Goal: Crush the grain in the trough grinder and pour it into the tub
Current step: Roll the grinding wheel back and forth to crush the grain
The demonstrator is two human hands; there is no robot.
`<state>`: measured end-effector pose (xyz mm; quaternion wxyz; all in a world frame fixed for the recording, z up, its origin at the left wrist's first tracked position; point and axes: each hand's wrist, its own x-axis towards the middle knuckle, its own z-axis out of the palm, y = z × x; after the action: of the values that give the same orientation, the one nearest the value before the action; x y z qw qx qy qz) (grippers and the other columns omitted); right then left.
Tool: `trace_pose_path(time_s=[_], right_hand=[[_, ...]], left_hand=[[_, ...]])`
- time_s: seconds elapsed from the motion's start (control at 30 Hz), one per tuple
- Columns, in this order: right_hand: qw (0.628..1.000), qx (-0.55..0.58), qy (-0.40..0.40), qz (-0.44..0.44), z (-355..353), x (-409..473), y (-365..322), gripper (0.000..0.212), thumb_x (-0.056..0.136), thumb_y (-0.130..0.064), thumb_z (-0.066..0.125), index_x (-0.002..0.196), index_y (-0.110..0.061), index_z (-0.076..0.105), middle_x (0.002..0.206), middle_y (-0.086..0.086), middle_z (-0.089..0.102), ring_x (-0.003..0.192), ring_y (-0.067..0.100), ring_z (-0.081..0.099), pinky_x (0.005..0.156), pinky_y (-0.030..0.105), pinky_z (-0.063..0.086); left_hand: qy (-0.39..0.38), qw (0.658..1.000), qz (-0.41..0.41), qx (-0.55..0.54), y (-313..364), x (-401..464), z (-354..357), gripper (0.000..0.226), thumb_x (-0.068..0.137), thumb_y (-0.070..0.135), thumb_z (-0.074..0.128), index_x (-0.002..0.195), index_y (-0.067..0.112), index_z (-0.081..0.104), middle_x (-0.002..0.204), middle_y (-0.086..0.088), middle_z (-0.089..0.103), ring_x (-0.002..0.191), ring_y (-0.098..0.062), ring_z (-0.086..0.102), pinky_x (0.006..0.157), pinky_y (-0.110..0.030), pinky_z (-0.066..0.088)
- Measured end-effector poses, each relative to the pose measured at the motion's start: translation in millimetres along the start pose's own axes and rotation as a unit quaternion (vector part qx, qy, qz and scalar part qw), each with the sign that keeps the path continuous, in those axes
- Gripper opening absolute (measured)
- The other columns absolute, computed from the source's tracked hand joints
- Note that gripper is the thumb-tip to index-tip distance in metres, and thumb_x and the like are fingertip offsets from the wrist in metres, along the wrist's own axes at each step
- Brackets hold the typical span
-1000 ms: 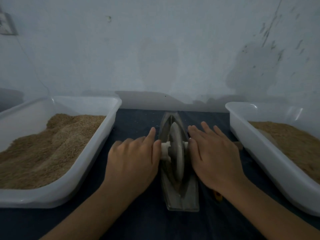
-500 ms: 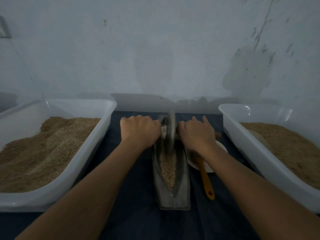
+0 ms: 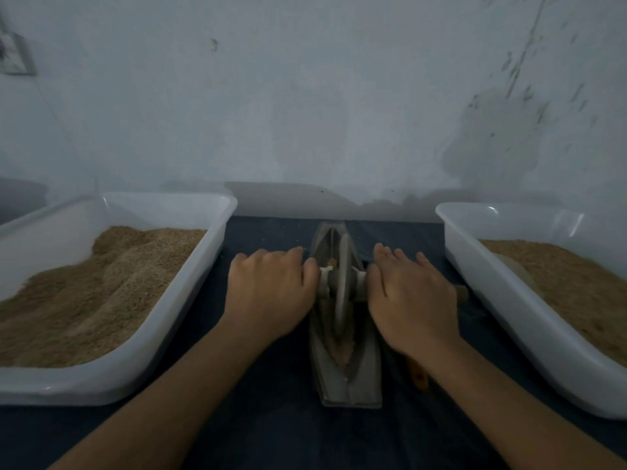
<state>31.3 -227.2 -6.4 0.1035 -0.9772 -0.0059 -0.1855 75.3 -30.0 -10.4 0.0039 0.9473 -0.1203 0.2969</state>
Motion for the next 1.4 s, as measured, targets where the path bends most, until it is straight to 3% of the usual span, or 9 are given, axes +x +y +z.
trace_pose_path(time_s=[0.13, 0.27, 0.5, 0.7, 0.87, 0.97, 1.07, 1.23, 1.4], right_hand=[[0.999, -0.001, -0.006, 0.037, 18, 62, 7, 0.061, 0.104, -0.038, 0.014, 0.111, -0.015, 0.07, 0.118, 0.007, 0.072, 0.118, 0.026, 0.062, 0.12, 0.045, 0.029], [0.996, 0.028, 0.01, 0.087, 21, 92, 1, 0.047, 0.104, -0.039, 0.024, 0.063, -0.025, 0.044, 0.092, 0.005, 0.069, 0.074, 0.022, 0.041, 0.088, 0.041, 0.037], [1.0, 0.003, 0.02, -0.022, 6, 16, 5, 0.069, 0.103, -0.043, 0.01, 0.152, -0.016, 0.048, 0.154, 0.001, 0.052, 0.148, 0.017, 0.038, 0.126, 0.037, 0.021], [0.997, 0.004, 0.068, -0.037, -7, -21, 1, 0.064, 0.104, -0.044, 0.016, 0.15, -0.017, 0.052, 0.148, 0.001, 0.057, 0.142, 0.015, 0.047, 0.122, 0.035, 0.027], [0.999, -0.03, 0.009, -0.017, 12, 42, 0, 0.064, 0.105, -0.041, 0.013, 0.137, -0.015, 0.062, 0.139, 0.005, 0.064, 0.135, 0.023, 0.053, 0.117, 0.041, 0.033], [0.997, -0.037, -0.006, 0.07, 16, 88, -1, 0.05, 0.105, -0.038, 0.023, 0.072, -0.023, 0.056, 0.096, 0.008, 0.07, 0.08, 0.028, 0.057, 0.079, 0.04, 0.04], [0.995, -0.032, -0.035, 0.091, 16, 99, 1, 0.048, 0.103, -0.04, 0.022, 0.072, -0.022, 0.053, 0.081, 0.007, 0.059, 0.064, 0.02, 0.043, 0.068, 0.039, 0.033], [1.0, -0.022, -0.003, 0.01, 7, 37, 2, 0.056, 0.11, -0.039, 0.019, 0.147, -0.018, 0.055, 0.149, 0.006, 0.056, 0.143, 0.024, 0.046, 0.116, 0.041, 0.033], [0.996, -0.023, 0.074, -0.04, -13, -22, -5, 0.064, 0.104, -0.042, 0.016, 0.151, -0.016, 0.05, 0.15, 0.004, 0.055, 0.144, 0.02, 0.046, 0.121, 0.04, 0.032]], left_hand=[[-0.067, 0.994, 0.031, 0.087, 0, 39, 17, 0.032, 0.102, 0.028, 0.026, 0.086, 0.021, 0.053, 0.083, 0.005, 0.053, 0.066, -0.019, 0.043, 0.063, -0.032, 0.029], [-0.126, 0.991, -0.028, 0.031, 1, 73, 24, 0.036, 0.101, 0.03, 0.024, 0.087, 0.02, 0.056, 0.092, -0.001, 0.061, 0.075, -0.023, 0.047, 0.069, -0.037, 0.035], [-0.042, 0.998, 0.031, 0.024, -2, -7, -5, 0.038, 0.106, 0.038, 0.021, 0.1, 0.024, 0.056, 0.088, 0.006, 0.062, 0.064, -0.016, 0.053, 0.061, -0.033, 0.04], [-0.018, 0.999, -0.021, -0.047, 3, -42, -21, 0.064, 0.106, 0.05, 0.015, 0.142, 0.021, 0.059, 0.124, 0.005, 0.073, 0.086, -0.016, 0.069, 0.076, -0.038, 0.052], [-0.096, 0.995, 0.008, 0.032, -6, 16, 4, 0.056, 0.096, 0.041, 0.005, 0.106, 0.021, 0.057, 0.101, 0.0, 0.066, 0.072, -0.022, 0.053, 0.062, -0.032, 0.035], [-0.103, 0.994, -0.04, 0.014, -2, 56, 21, 0.032, 0.102, 0.032, 0.026, 0.085, 0.016, 0.048, 0.093, -0.003, 0.061, 0.069, -0.022, 0.045, 0.062, -0.033, 0.032], [-0.111, 0.988, -0.098, -0.034, 3, 74, 24, 0.046, 0.099, 0.036, 0.022, 0.075, 0.018, 0.056, 0.079, -0.002, 0.058, 0.062, -0.02, 0.042, 0.061, -0.033, 0.029], [-0.025, 0.999, -0.002, -0.023, -3, 15, 7, 0.043, 0.098, 0.036, 0.013, 0.08, 0.025, 0.05, 0.072, 0.003, 0.057, 0.053, -0.017, 0.038, 0.056, -0.031, 0.025], [0.053, 0.996, 0.005, -0.067, -5, -41, -7, 0.061, 0.107, 0.05, 0.022, 0.135, 0.018, 0.065, 0.112, 0.003, 0.076, 0.08, -0.018, 0.07, 0.065, -0.035, 0.047]])
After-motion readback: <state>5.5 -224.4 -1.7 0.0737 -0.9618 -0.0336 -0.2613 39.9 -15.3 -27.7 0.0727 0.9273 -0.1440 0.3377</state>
